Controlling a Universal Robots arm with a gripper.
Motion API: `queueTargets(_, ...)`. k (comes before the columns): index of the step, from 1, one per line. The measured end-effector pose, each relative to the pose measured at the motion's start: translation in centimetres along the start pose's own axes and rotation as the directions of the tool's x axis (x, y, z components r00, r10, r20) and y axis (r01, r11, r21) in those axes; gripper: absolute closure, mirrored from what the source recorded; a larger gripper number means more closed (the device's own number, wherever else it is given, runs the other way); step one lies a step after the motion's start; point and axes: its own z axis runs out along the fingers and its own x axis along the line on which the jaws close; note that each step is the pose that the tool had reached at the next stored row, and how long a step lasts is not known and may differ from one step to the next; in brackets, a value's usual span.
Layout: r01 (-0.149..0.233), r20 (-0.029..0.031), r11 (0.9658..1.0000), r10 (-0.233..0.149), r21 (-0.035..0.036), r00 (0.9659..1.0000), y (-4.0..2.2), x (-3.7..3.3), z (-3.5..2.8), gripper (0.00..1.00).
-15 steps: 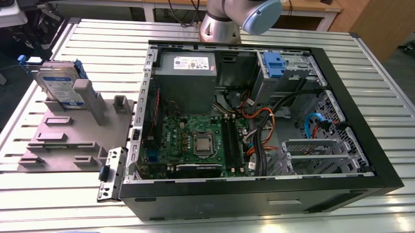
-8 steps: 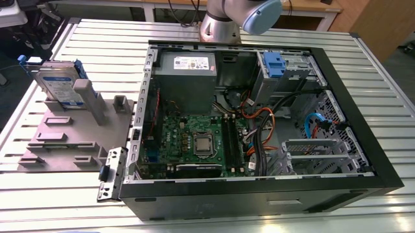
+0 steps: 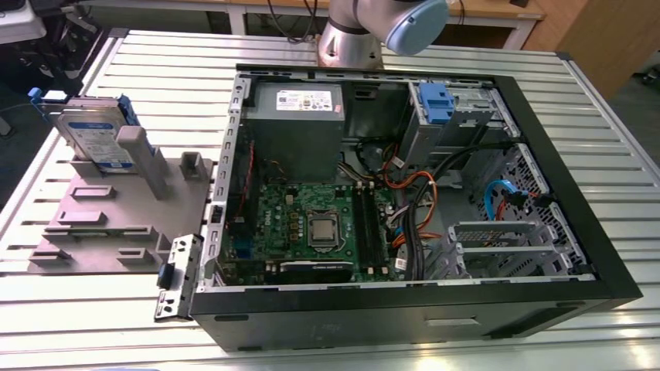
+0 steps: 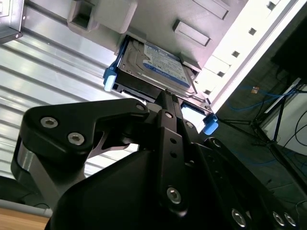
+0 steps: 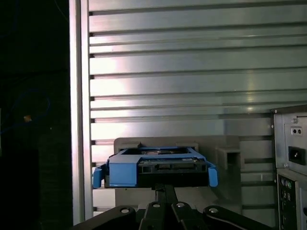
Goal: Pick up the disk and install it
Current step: 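Pick up the disk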
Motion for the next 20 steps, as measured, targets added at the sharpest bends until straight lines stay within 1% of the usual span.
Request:
queueTargets(4, 0.030, -0.0011, 0.9996, -0.030, 0.0012, 0.9996, 0.00, 0.00, 0.00, 0.89)
queueTargets(7, 0.060, -0.0022, 0.9982, -0.060, 0.0025, 0.9982, 0.00, 0.00, 0.00, 0.89)
queueTargets(10, 0.092, -0.0034, 0.9957, -0.092, 0.0037, 0.9957, 0.00, 0.00, 0.01, 0.89)
queueTargets(15, 0.146, -0.0057, 0.9893, -0.146, 0.0058, 0.9893, 0.00, 0.00, 0.00, 0.89)
queueTargets(17, 0.160, -0.0063, 0.9871, -0.160, 0.0063, 0.9871, 0.00, 0.00, 0.00, 0.89)
queueTargets(20, 0.161, -0.0064, 0.9869, -0.161, 0.0064, 0.9869, 0.00, 0.00, 0.00, 0.89)
